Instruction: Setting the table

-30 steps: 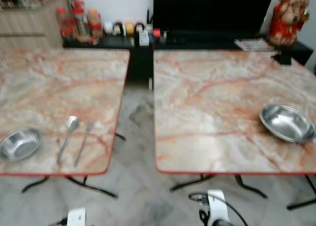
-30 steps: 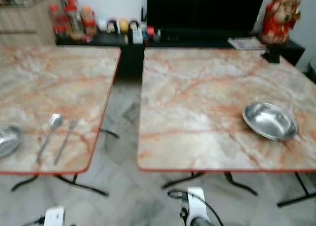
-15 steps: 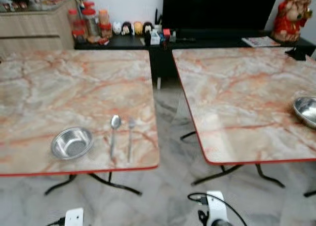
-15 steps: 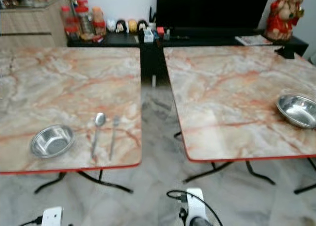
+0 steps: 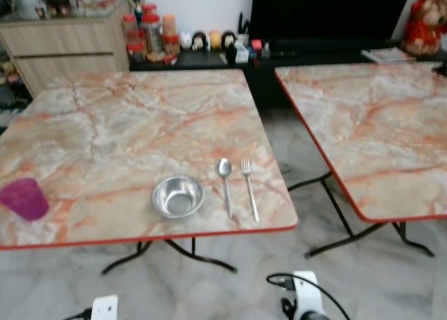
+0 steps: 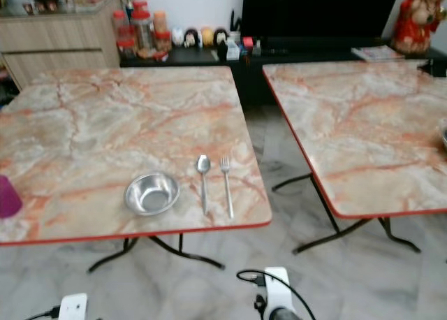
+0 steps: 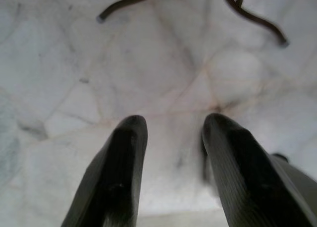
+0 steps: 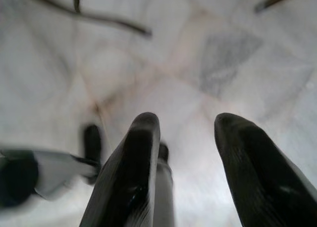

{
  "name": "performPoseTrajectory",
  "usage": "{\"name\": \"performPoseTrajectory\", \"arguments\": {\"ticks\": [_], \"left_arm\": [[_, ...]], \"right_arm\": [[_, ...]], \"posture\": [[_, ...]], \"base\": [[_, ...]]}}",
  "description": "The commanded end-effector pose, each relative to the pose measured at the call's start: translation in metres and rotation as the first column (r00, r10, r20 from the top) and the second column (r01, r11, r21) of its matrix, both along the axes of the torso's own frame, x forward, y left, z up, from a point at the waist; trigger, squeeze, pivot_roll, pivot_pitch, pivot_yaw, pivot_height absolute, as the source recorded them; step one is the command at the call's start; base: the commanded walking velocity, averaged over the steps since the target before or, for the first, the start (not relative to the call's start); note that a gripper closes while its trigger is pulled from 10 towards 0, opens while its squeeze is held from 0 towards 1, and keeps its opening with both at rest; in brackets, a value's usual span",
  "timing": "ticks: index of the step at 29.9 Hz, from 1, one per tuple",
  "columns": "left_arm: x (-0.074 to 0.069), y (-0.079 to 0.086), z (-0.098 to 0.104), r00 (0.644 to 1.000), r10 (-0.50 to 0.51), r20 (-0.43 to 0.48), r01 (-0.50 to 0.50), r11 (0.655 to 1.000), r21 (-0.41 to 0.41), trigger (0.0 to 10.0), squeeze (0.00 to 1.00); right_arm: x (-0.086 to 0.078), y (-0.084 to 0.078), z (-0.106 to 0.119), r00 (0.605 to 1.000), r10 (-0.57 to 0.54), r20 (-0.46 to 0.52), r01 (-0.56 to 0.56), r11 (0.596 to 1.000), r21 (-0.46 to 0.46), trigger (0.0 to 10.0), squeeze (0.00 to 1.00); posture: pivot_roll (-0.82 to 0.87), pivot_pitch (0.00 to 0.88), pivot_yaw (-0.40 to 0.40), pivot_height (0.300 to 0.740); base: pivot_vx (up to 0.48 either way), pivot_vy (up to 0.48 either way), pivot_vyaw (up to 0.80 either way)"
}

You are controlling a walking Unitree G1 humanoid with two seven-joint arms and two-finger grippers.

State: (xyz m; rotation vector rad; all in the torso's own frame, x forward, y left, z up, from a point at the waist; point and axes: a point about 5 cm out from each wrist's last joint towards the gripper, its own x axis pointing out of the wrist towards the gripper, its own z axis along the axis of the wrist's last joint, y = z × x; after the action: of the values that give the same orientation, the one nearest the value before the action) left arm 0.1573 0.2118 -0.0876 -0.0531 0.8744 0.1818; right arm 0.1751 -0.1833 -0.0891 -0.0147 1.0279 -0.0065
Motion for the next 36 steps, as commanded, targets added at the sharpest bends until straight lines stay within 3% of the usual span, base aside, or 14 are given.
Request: {"name": "performPoseTrajectory", "arguments": {"ticks": [1,8,29,36], "left_arm": [[-0.003,0.009,0.000,1.000,-0.002,-0.016,0.003,1.000,0.025,10.0,0.00],[-0.004,0.010,0.000,1.000,-0.005,-0.015,0.005,0.999,0.033,10.0,0.00],[0.005,0.010,0.004,1.000,0.001,0.007,-0.001,1.000,0.029,10.0,0.00],[0.006,0.014,0.005,1.000,0.007,0.011,-0.008,0.999,0.036,10.0,0.00]], "right_arm": [[0.007,0.009,0.002,1.000,0.016,0.022,-0.017,1.000,0.019,10.0,0.00],[0.006,0.009,0.002,1.000,0.018,0.022,-0.018,1.000,0.015,10.0,0.00],[0.008,0.009,0.003,0.999,-0.024,0.043,0.023,0.999,0.031,10.0,0.00],[0.011,0.012,0.004,0.998,-0.034,0.052,0.032,0.999,0.042,10.0,0.00]], "posture": [[0.02,0.000,-0.016,0.732],[0.02,0.000,-0.018,0.732],[0.03,0.000,-0.013,0.732],[0.04,0.000,-0.006,0.732]], "base": [[0.000,0.480,0.00],[0.000,0.366,0.00],[0.000,0.000,0.00],[0.000,0.390,0.00]]}}
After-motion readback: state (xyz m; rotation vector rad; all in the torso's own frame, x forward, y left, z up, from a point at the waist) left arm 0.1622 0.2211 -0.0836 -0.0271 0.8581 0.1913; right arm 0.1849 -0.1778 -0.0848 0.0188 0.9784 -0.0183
